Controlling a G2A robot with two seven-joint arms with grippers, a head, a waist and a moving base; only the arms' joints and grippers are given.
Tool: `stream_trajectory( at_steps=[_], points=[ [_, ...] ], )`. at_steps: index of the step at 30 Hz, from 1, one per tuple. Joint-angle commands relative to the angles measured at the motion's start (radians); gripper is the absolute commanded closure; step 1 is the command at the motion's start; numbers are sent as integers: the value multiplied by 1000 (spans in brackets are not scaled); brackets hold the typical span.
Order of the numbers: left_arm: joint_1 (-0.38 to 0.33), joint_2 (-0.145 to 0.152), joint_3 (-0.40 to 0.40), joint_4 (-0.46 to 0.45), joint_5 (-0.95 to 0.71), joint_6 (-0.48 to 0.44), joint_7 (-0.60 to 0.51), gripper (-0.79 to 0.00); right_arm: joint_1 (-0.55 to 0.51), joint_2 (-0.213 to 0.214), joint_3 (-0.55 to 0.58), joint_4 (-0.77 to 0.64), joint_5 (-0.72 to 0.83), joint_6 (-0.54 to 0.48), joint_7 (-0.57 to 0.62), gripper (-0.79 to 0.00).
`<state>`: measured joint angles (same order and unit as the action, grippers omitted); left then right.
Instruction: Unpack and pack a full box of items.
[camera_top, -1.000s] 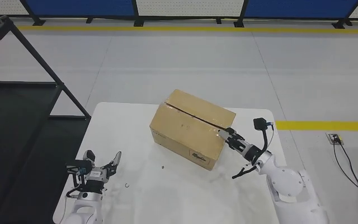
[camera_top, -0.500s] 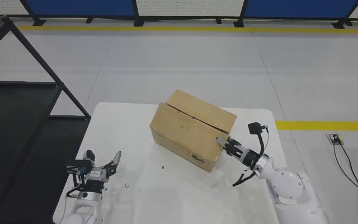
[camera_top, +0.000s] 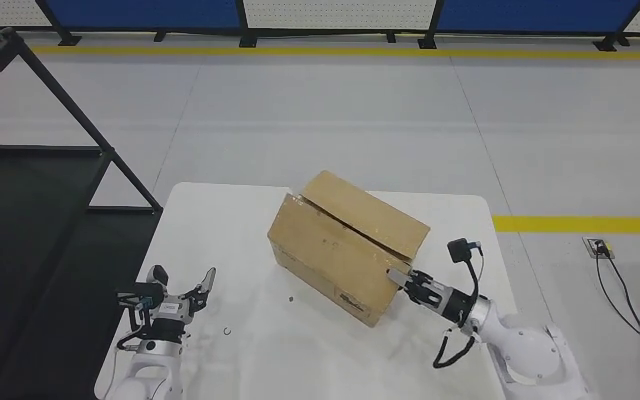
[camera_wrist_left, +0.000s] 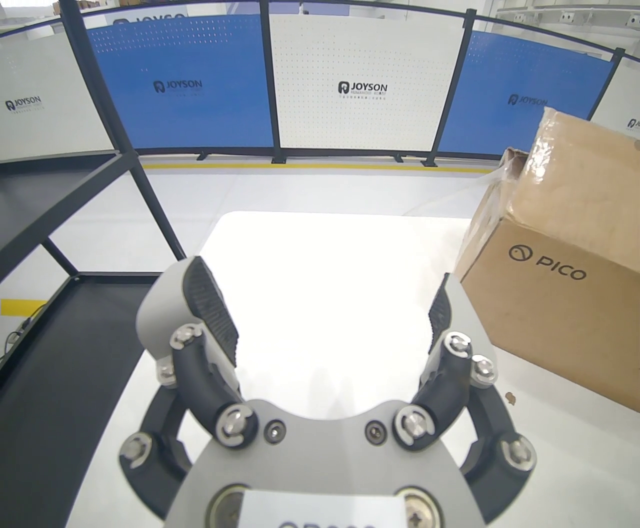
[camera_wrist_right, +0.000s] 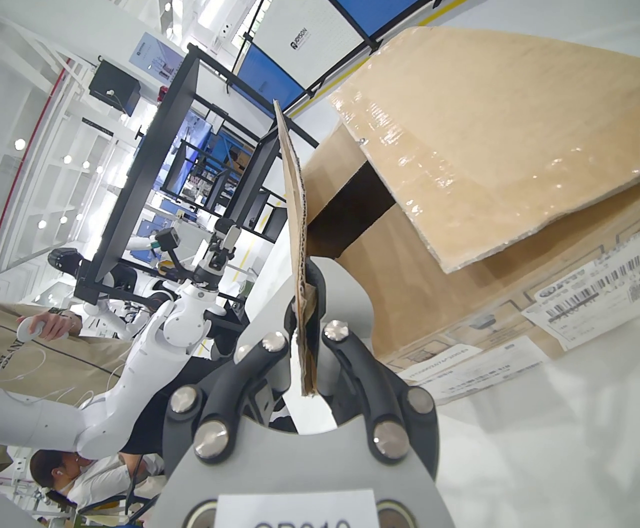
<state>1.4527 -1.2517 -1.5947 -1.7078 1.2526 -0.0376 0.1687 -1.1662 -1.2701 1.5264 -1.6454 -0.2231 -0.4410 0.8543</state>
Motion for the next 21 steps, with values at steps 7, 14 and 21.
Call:
stream_trajectory(
  at_steps=[7,14,21],
  points=[
    [-5,-1,-3,4,3,1,-2,-785,-10,21,11,10,76,-91,96,0],
    [-8,-1,-11,6,6,-2,-6,-785,-18,39,18,16,149,-148,175,0],
    [-15,1,-11,4,36,-16,-19,-785,-24,55,21,9,175,-150,202,-785]
  ],
)
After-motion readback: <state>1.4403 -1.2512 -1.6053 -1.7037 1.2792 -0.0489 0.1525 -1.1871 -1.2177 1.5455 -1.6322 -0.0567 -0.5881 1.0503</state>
